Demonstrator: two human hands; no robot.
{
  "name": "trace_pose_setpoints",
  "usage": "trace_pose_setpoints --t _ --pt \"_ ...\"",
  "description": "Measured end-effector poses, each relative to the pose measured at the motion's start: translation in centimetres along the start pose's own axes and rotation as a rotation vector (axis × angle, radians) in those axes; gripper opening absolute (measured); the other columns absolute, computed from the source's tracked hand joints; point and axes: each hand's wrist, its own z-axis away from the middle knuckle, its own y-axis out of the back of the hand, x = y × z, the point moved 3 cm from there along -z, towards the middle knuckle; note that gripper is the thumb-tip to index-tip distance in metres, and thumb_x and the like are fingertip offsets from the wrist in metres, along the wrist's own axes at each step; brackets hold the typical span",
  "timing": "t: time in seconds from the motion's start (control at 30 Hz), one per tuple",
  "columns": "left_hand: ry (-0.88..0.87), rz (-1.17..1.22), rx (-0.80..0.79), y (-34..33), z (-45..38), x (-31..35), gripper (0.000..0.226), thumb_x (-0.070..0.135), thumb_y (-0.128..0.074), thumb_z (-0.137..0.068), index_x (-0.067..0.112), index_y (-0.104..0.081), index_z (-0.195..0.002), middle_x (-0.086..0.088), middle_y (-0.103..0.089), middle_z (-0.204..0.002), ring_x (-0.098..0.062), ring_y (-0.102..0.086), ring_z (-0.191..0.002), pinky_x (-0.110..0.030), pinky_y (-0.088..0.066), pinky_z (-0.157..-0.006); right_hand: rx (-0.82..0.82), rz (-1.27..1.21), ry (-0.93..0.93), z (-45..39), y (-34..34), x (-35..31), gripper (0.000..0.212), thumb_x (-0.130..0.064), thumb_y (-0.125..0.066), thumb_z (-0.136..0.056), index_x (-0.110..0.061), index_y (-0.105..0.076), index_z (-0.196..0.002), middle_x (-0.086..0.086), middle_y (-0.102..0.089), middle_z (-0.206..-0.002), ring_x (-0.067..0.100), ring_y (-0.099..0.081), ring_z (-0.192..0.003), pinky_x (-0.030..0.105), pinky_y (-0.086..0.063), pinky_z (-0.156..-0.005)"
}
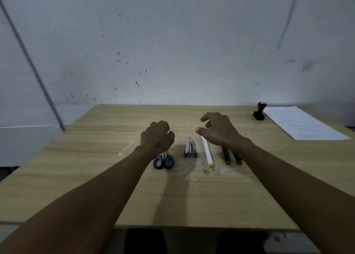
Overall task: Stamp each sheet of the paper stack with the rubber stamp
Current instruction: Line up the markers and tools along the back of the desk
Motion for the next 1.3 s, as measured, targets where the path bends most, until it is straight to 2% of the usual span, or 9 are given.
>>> trace_pose_setpoints --t 0.2,0.37,0.5,0.67,0.73,0.97,1.13,1.27,1.3 --pt "0.122 -0.082 -0.044 -2.2 0.9 -2.0 0.025 0.033 -0.052 -0.092 0.010 -0.053 -0.080 -0.013 -0.061 -0.097 -0.028 -0.055 -0.072 -0.035 -0.045 -0.065 -0.062 0.022 -0.046 0.7 -2.6 0.5 0.040 -0.040 -0.072 -0.082 -0.020 -0.061 -0.115 0.007 -0.060 -0.111 0.021 -0.061 -0.095 0.038 -0.053 -0.083" --pt "0.164 -0.107 -0.082 -3.3 0.4 -2.3 0.031 0.039 -0.050 -0.094 0.009 -0.052 -0.105 -0.012 -0.055 -0.107 -0.030 -0.057 -0.091 -0.034 -0.041 -0.072 -0.107 0.069 -0.078 0.0 -5.0 0.7 0.034 -0.031 -0.070 -0.085 -0.016 -0.060 -0.113 0.009 -0.059 -0.111 0.025 -0.062 -0.090 0.039 -0.055 -0.080" --pt "0.201 -0.156 -0.110 -4.1 -0.3 -2.2 0.042 0.045 -0.055 -0.090 0.010 -0.053 -0.114 -0.012 -0.056 -0.114 -0.033 -0.058 -0.102 -0.036 -0.040 -0.076 -0.048 0.138 -0.112 -0.5 -6.3 0.4 0.031 -0.034 -0.063 -0.088 -0.008 -0.059 -0.104 0.005 -0.055 -0.096 0.027 -0.060 -0.088 0.039 -0.054 -0.077" --pt "0.227 -0.136 -0.083 -5.0 -0.9 -2.0 0.012 0.024 -0.048 -0.094 0.013 -0.049 -0.098 -0.011 -0.058 -0.111 -0.031 -0.058 -0.100 -0.036 -0.039 -0.075 -0.047 0.274 -0.109 -0.7 -7.5 0.0 0.038 -0.051 -0.056 -0.091 -0.014 -0.052 -0.099 0.006 -0.055 -0.102 0.029 -0.057 -0.098 0.033 -0.041 -0.070" --pt "0.227 -0.111 -0.082 -5.4 -1.2 -2.1 0.014 0.024 -0.045 -0.096 0.012 -0.052 -0.101 -0.011 -0.059 -0.111 -0.031 -0.058 -0.100 -0.035 -0.038 -0.075 -0.027 0.289 -0.102 -1.0 -8.2 0.0 0.035 -0.049 -0.058 -0.089 -0.015 -0.051 -0.095 0.005 -0.057 -0.099 0.029 -0.058 -0.100 0.033 -0.042 -0.070" --pt "0.199 -0.050 -0.006 -5.5 -1.6 -2.3 0.023 0.024 -0.043 -0.099 0.005 -0.052 -0.109 -0.015 -0.058 -0.114 -0.035 -0.057 -0.103 -0.035 -0.037 -0.073 0.015 0.261 -0.130 -1.9 -9.5 0.2 0.027 -0.035 -0.064 -0.082 -0.017 -0.044 -0.087 -0.005 -0.036 -0.073 0.030 -0.055 -0.103 0.031 -0.040 -0.067" --pt "0.188 0.061 -0.009 -5.7 -2.6 -3.8 0.025 0.026 -0.048 -0.098 0.003 -0.052 -0.103 -0.018 -0.060 -0.106 -0.034 -0.060 -0.095 -0.035 -0.041 -0.067 0.024 0.192 -0.158 -2.2 -9.8 0.3 0.027 -0.030 -0.066 -0.074 -0.019 -0.042 -0.068 -0.005 -0.045 -0.069 0.029 -0.059 -0.092 0.029 -0.039 -0.061" --pt "0.233 0.171 0.033 -5.0 -3.8 -5.7 0.023 0.027 -0.052 -0.094 0.004 -0.055 -0.092 -0.017 -0.064 -0.096 -0.032 -0.062 -0.085 -0.032 -0.040 -0.062 0.033 0.115 -0.168 -2.7 -10.2 -0.2 0.024 -0.030 -0.061 -0.075 -0.016 -0.045 -0.063 0.001 -0.054 -0.068 0.023 -0.059 -0.072 0.034 -0.045 -0.076" --pt "0.244 0.188 0.043 -4.7 -4.0 -6.2 0.024 0.029 -0.056 -0.091 0.004 -0.056 -0.091 -0.015 -0.064 -0.093 -0.031 -0.062 -0.084 -0.031 -0.040 -0.062 0.035 0.103 -0.162 -2.9 -10.4 -0.3 0.024 -0.032 -0.059 -0.075 -0.015 -0.047 -0.062 0.002 -0.057 -0.069 0.023 -0.059 -0.068 0.034 -0.044 -0.073"
